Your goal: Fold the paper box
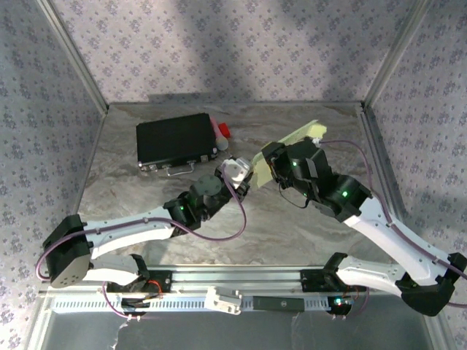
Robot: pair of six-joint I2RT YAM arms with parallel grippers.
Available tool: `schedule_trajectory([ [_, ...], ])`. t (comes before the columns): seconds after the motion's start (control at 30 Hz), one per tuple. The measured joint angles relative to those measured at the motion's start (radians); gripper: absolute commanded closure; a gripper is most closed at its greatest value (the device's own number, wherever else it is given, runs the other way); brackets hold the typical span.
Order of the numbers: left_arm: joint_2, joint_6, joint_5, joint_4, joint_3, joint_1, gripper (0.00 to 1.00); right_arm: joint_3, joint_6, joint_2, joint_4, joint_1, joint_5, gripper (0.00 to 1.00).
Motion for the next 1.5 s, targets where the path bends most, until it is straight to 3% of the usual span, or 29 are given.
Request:
schedule_trajectory([
  [0.2,-0.079,-0.054,0.037,-0.087,0.0,0.006,0.96,-0.046,-0.03,-0.066,0.037,-0.147,-0.116,0.41],
  [0.4,-0.108,-0.074,0.061,-0.151,0.002,0.011,0.96,-0.079,-0.033,-0.072,0.066,-0.242,-0.226,0.49],
  [0.6,-0.108,-0.085,0.071,-0.188,0.006,0.015,0.96,-0.081,-0.033,-0.062,0.085,-0.269,-0.286,0.67],
  [0.8,-0.108,-0.098,0.089,-0.211,0.006,0.02,0.96,-0.094,-0.03,-0.053,0.109,-0.285,-0.315,0.77],
  [1.3,-0.109,-0.106,0.111,-0.255,0.006,0.033,0.96,-0.109,-0.016,-0.013,0.109,-0.295,-0.348,0.75],
  [1.5,-0.109,-0.106,0.112,-0.262,0.006,0.033,0.96,-0.111,0.002,-0.013,0.101,-0.298,-0.348,0.85],
])
